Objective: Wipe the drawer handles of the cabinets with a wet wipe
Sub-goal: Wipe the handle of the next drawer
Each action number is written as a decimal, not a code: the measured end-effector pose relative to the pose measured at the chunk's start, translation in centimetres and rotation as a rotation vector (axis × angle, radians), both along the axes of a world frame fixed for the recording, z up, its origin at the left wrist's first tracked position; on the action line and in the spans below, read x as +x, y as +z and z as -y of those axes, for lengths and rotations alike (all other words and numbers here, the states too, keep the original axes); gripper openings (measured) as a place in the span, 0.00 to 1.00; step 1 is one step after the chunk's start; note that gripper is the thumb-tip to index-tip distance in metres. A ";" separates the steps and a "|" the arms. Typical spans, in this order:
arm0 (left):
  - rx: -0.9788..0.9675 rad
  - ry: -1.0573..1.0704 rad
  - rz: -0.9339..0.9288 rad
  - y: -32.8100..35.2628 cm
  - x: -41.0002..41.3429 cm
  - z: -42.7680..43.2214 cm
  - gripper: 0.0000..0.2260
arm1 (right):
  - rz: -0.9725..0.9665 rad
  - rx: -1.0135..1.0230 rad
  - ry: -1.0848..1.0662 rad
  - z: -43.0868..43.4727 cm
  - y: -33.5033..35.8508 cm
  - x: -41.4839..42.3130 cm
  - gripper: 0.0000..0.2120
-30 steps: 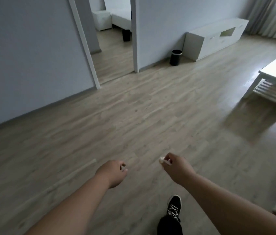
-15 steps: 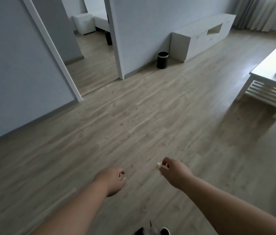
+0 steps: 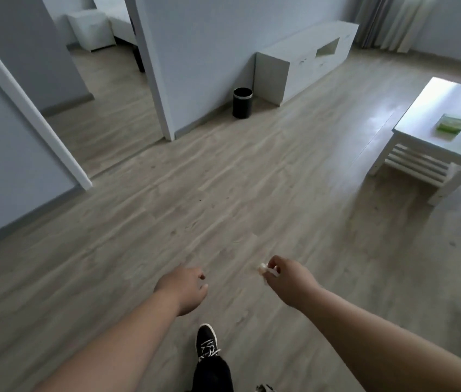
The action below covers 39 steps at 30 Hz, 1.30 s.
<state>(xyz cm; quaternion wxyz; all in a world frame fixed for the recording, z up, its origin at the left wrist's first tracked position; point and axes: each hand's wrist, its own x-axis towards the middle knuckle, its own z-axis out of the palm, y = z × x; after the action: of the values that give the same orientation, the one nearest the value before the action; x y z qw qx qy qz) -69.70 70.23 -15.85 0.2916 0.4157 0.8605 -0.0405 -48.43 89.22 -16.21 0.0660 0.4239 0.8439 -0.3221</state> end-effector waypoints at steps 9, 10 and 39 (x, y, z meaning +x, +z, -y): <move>-0.048 -0.224 -0.085 2.2 -15.9 -13.9 0.22 | 0.023 0.037 -0.111 -11.2 2.0 -12.7 0.14; -0.058 -0.244 -0.093 2.4 -17.2 -15.4 0.22 | 0.019 0.042 -0.116 -12.3 2.2 -13.8 0.14; 0.041 -0.180 0.062 0.4 -26.8 -70.8 0.20 | -0.015 -0.020 -0.178 -64.4 1.5 -26.7 0.10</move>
<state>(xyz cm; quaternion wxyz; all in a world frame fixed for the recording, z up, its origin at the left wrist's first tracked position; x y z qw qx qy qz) -96.50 140.99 -15.41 0.3048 0.4982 0.8109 -0.0361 -75.12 153.65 -14.70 0.0351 0.4941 0.8002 -0.3381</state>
